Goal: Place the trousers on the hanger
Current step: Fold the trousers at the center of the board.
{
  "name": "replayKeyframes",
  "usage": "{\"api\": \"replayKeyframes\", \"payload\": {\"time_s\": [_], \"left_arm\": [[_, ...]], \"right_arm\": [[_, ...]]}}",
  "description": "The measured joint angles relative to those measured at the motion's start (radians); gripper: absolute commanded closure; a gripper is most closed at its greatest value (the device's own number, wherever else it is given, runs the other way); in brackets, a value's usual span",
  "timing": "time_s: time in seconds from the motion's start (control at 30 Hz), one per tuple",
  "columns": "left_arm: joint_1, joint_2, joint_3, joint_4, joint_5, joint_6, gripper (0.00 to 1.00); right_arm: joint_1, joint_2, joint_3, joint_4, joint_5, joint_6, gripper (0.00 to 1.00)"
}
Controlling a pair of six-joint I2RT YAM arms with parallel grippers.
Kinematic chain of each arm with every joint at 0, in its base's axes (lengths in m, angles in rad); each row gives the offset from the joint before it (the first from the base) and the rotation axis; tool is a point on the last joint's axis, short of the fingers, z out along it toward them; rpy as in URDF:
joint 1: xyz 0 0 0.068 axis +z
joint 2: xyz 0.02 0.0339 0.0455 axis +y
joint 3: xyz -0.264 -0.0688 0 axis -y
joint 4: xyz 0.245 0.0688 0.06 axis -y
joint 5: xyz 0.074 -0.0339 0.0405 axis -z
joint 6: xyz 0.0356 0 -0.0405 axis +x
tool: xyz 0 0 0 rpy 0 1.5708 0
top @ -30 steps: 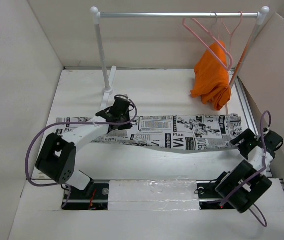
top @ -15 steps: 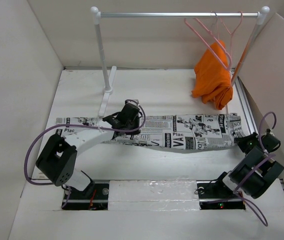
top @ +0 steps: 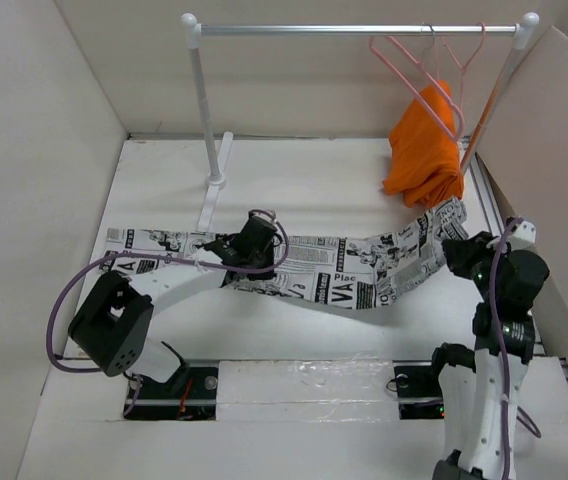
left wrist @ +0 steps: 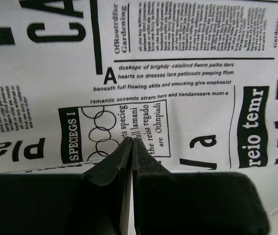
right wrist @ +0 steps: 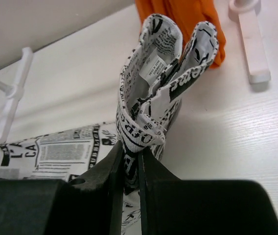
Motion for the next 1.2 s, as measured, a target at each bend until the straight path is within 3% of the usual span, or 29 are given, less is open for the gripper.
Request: {"api": "replayKeyframes", "payload": {"time_s": [0.07, 0.27, 0.47, 0.77, 1.0, 1.2], "left_arm": [[-0.017, -0.007, -0.033, 0.005, 0.006, -0.001, 1.00], [-0.190, -0.006, -0.065, 0.031, 0.008, -0.034, 1.00], [-0.346, 0.056, -0.054, 0.118, 0.033, -0.092, 1.00], [-0.457, 0.259, 0.103, 0.182, 0.071, -0.141, 1.00], [-0.464, 0.144, 0.100, 0.241, 0.020, -0.163, 1.00], [-0.467, 0.410, 0.261, 0.292, 0.055, -0.187, 1.00]], "right_arm": [[0.031, -0.027, 0.111, -0.095, 0.026, -0.017, 1.00], [0.039, 0.131, 0.498, -0.277, 0.083, -0.149, 1.00], [0.039, 0.254, 0.718, -0.375, 0.109, -0.256, 1.00], [0.099, 0.306, 0.798, -0.404, 0.038, -0.304, 1.00], [0.311, 0.363, 0.827, -0.397, 0.082, -0.295, 1.00], [0.544, 0.460, 0.874, -0.341, 0.178, -0.265, 1.00]]}}
